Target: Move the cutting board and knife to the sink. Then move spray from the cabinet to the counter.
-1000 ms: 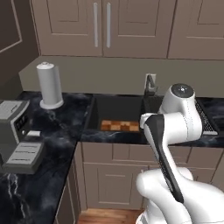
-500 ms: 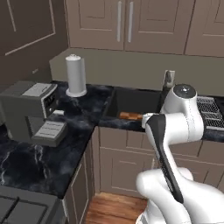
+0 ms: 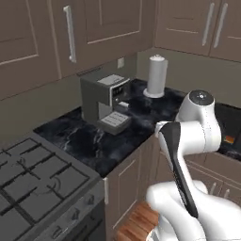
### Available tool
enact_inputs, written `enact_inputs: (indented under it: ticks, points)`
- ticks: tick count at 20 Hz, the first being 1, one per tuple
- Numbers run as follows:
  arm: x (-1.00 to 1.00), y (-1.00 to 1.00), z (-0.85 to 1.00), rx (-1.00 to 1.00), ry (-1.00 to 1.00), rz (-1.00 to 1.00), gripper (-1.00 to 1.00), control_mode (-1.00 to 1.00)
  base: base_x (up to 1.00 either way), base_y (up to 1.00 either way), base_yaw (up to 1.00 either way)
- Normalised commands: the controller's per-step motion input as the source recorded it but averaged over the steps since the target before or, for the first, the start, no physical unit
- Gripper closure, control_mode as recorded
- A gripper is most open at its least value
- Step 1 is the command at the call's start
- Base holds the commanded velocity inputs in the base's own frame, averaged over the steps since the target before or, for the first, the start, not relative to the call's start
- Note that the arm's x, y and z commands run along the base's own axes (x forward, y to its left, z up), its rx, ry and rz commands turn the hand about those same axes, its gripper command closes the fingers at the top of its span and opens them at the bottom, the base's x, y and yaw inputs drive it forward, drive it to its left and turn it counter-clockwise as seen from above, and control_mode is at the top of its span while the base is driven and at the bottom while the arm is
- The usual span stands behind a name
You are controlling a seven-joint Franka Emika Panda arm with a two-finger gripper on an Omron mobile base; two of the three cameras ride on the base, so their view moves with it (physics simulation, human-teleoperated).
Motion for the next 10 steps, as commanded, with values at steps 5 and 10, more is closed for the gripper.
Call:
enact_inputs:
  ticks: [5, 10]
  points:
    - [0.00, 0.00, 0.00, 0.00, 0.00, 0.00, -1.00, 1.00, -0.16, -0.03, 0.95]
    - [0.00, 0.00, 0.00, 0.00, 0.00, 0.00, -1.00, 1.00, -0.07, 0.00, 1.00]
